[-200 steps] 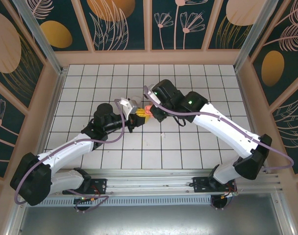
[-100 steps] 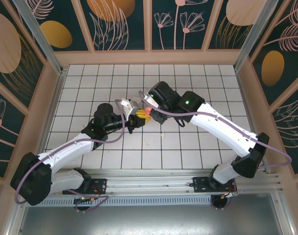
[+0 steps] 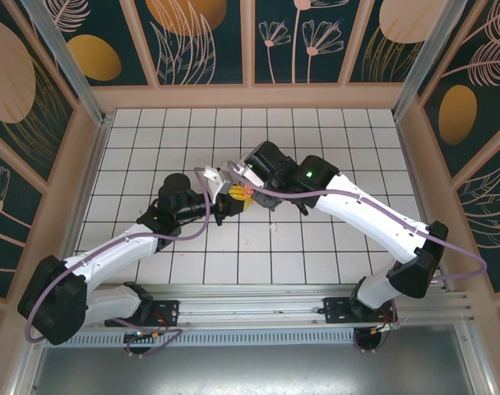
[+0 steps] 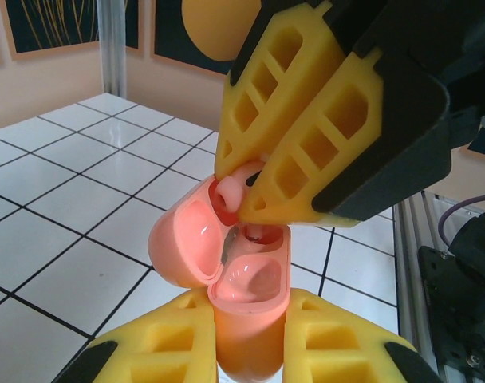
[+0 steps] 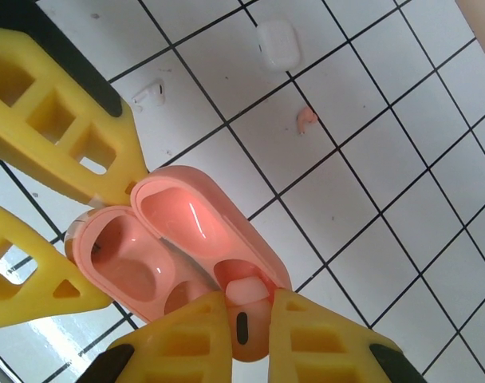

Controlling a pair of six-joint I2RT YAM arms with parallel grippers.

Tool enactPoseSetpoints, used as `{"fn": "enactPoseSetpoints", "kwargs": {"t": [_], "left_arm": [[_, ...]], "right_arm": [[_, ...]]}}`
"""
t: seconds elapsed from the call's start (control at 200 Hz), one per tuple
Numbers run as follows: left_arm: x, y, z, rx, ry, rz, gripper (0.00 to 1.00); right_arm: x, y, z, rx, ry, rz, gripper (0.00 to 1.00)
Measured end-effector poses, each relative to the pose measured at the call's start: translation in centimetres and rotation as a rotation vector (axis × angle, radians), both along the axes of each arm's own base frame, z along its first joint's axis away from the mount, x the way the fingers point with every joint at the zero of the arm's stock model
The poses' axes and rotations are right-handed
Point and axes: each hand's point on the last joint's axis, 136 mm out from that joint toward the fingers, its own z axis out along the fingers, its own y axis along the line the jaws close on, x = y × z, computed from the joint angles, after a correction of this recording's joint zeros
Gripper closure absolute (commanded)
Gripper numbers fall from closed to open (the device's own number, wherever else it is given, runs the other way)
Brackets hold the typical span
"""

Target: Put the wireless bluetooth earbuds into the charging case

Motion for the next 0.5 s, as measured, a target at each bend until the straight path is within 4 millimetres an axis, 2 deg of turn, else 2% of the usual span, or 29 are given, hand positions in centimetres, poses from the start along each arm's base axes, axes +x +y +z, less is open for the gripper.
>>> {"fn": "enactPoseSetpoints", "kwargs": {"t": [0.23,0.5], "left_arm": [[-0.20,-0.04,-0.16,0.003,0.009,-0.010,1.00],[-0.45,-0.09,-0.26,0.005,0.015,-0.024,1.00]], "right_arm": [[-0.57,0.10,-0.79,-0.025,0.010,0.026,0.92],[-0.76,0.20,-0.87,-0.023,0.010,0.042,0.77]]}}
